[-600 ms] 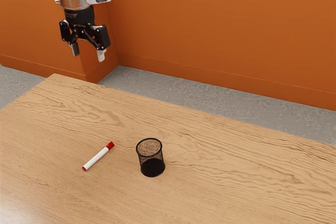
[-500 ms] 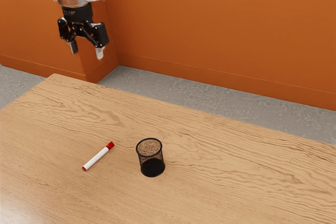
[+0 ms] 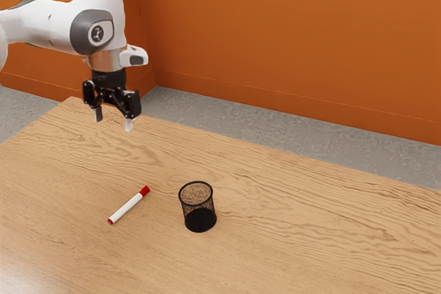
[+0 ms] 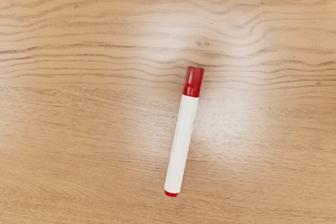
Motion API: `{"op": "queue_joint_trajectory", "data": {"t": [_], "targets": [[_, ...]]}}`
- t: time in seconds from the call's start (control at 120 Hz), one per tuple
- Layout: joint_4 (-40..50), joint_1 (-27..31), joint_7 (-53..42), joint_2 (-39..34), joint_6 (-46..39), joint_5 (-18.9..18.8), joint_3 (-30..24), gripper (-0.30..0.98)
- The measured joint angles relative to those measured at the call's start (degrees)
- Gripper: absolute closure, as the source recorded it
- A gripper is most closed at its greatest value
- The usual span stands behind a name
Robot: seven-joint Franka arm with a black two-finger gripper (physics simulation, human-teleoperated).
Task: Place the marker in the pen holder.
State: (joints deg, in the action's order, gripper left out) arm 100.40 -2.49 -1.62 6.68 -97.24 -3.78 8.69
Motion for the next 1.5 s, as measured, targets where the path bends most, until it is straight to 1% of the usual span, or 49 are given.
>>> {"op": "queue_joint_trajectory", "data": {"t": [0.142, 0.25, 0.333, 0.425, 0.5, 0.6, 0.683, 0.783, 0.9, 1.008, 1.15, 1.267, 1.5], "targets": [[1.7, -0.3, -0.6, 3.8, -4.6, 0.1, 0.8, 0.0], [5.2, -0.4, -1.0, 4.7, -8.7, 0.3, 1.5, 0.0], [11.0, -0.2, -0.9, 4.4, -15.0, 0.3, 2.0, 0.0], [19.9, -0.3, 0.0, 2.5, -24.2, 0.2, 1.9, 0.0], [23.7, -0.3, 0.7, 2.0, -29.9, -0.2, 1.8, 0.0], [26.5, -0.3, 1.3, 2.6, -35.5, -1.0, 1.7, 0.0], [28.4, -0.3, -0.1, 2.7, -41.1, -2.0, 1.6, 0.0], [29.4, -0.3, -1.4, 3.4, -44.8, -2.5, 1.0, 0.0], [29.6, -0.3, -2.8, 4.5, -45.5, -2.4, 0.9, 0.0], [29.2, -0.3, -4.0, 5.7, -44.6, -1.1, 0.9, 0.0], [29.1, -0.3, -5.1, 6.5, -43.5, -0.3, 0.9, 0.0], [26.9, -0.2, -5.9, 8.8, -42.7, 0.1, 0.9, 0.0], [26.1, -0.3, -7.1, 9.3, -41.5, 0.9, 0.9, 0.11]]}}
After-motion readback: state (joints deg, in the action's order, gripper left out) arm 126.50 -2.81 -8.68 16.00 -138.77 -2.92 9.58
